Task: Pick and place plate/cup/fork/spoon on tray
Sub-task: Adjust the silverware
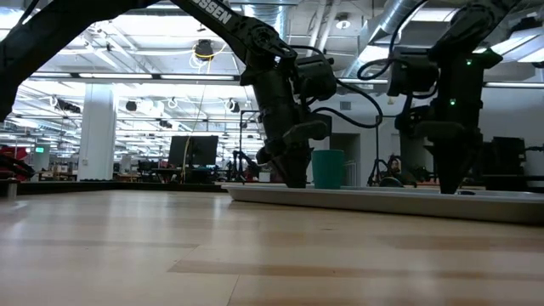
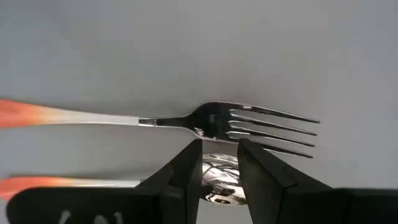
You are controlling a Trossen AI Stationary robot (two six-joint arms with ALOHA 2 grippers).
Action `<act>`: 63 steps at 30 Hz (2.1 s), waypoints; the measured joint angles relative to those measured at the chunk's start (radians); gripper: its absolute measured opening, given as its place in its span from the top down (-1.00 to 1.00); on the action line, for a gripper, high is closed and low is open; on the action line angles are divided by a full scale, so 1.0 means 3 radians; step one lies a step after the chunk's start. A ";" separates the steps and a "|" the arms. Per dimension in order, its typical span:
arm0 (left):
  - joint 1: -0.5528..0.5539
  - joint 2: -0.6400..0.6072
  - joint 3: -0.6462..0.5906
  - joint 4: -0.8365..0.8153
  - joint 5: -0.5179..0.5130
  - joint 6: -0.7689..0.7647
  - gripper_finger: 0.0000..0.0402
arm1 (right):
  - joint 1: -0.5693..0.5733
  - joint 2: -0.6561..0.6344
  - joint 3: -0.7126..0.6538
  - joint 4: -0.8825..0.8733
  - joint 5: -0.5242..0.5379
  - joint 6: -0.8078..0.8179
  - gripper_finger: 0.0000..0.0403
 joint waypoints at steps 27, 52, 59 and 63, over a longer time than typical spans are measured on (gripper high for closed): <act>0.0033 0.0000 0.0000 0.0110 0.0114 -0.0089 1.00 | -0.0247 -0.0051 0.0178 -0.0907 0.0297 0.0386 0.37; 0.0033 0.0000 0.0000 0.0106 0.0108 -0.0074 1.00 | -0.0503 -0.0053 0.0177 -0.0801 0.0373 0.0106 0.37; 0.0033 0.0000 0.0000 0.0107 0.0108 -0.0064 1.00 | -0.0465 0.0100 0.0175 -0.0760 0.0359 0.0094 0.37; 0.0033 0.0000 0.0000 0.0107 0.0108 -0.0064 1.00 | -0.0465 0.0256 0.0175 -0.0632 0.0354 0.0004 0.37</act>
